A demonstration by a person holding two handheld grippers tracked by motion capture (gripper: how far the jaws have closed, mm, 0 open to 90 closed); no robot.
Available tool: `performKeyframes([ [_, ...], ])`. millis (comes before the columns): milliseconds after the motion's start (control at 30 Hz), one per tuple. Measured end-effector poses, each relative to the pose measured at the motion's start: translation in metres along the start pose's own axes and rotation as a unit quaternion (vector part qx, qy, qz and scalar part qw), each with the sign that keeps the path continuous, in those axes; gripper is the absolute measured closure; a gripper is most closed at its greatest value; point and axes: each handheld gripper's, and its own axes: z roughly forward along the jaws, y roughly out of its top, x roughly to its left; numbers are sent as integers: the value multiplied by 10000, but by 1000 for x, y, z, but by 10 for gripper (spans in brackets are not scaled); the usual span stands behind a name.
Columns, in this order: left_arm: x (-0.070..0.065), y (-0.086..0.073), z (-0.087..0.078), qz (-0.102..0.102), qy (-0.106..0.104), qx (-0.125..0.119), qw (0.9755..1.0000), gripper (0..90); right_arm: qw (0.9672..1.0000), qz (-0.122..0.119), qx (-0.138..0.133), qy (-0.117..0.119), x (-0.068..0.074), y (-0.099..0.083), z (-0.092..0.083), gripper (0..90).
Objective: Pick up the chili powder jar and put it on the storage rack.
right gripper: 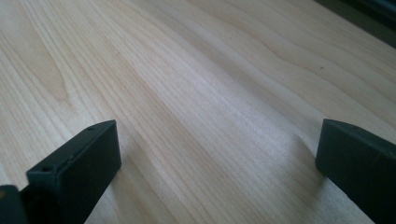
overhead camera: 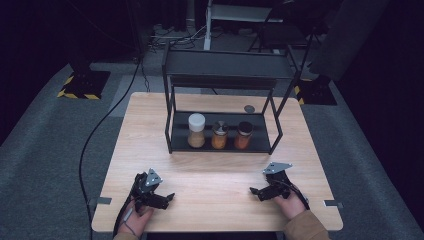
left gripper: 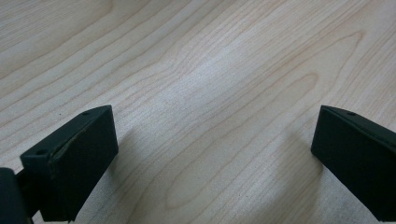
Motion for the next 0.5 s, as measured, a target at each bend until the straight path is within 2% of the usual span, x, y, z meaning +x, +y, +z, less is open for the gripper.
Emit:
performKeyframes([
  [33, 0, 0, 0, 0, 0, 0, 10000, 1, 10000, 0, 0, 0, 0, 0, 0, 0],
  [100, 0, 0, 0, 4, -1, -1, 10000, 1, 9997, 37, -236, -36, 1, -10, 2, 0],
  [500, 0, 0, 0, 1, -1, -5, 10000, 1, 9997, 38, -240, -35, 1, -11, 2, 0],
])
